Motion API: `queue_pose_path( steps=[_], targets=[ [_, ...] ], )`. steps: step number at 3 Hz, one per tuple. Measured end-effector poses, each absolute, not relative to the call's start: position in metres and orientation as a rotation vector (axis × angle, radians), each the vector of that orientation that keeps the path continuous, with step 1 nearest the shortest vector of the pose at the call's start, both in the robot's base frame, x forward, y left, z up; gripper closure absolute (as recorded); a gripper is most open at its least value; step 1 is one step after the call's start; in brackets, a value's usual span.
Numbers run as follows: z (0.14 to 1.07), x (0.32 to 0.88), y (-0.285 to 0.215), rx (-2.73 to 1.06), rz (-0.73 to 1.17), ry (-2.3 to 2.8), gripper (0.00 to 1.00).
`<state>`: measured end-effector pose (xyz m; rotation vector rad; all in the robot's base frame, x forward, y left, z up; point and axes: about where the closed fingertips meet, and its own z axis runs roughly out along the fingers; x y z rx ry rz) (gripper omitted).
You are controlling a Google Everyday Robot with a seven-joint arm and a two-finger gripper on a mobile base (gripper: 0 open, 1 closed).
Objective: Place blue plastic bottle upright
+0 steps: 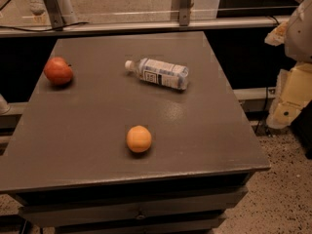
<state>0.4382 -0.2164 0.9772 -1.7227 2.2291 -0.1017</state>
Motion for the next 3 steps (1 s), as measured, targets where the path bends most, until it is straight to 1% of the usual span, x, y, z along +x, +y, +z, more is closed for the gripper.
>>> queue_pose_path(
  steps=[1, 2, 3],
  targets=[
    [0.977, 0.438, -0.216, -1.723, -0.102, 2.229, 0.0],
    [0.974, 0.442, -0.208, -1.713, -0.057, 2.207, 0.0],
    [0.97, 0.455, -0.182, -1.692, 0.022, 2.161, 0.0]
  ],
)
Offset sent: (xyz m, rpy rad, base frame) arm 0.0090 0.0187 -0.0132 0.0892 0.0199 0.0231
